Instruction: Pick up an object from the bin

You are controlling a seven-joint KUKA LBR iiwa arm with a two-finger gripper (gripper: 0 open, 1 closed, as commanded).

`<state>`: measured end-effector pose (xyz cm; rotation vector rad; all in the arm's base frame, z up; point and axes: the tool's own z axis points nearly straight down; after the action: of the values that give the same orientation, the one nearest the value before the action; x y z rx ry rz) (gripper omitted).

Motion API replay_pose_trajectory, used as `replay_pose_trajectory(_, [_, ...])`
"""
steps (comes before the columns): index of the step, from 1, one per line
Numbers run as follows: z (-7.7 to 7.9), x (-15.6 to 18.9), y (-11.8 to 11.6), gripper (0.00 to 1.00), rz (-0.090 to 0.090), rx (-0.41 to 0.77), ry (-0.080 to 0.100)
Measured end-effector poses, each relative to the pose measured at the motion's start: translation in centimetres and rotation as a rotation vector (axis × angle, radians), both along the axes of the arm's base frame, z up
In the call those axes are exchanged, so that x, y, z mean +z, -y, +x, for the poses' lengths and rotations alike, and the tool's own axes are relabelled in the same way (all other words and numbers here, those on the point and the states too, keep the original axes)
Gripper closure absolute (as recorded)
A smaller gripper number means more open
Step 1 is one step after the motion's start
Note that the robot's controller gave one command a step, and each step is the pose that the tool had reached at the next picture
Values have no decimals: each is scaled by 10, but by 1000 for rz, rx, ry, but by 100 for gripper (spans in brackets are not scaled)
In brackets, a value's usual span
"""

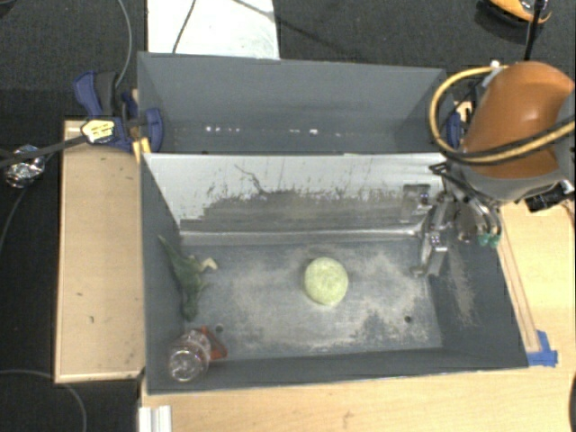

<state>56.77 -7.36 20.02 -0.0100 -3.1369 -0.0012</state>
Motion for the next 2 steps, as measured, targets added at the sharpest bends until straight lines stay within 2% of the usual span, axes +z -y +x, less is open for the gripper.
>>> replay_pose_trajectory(1, [2,5,0,0,-1,2,9])
replay_pose_trajectory(2, [-1,-31,-20,0,-2,-70,12])
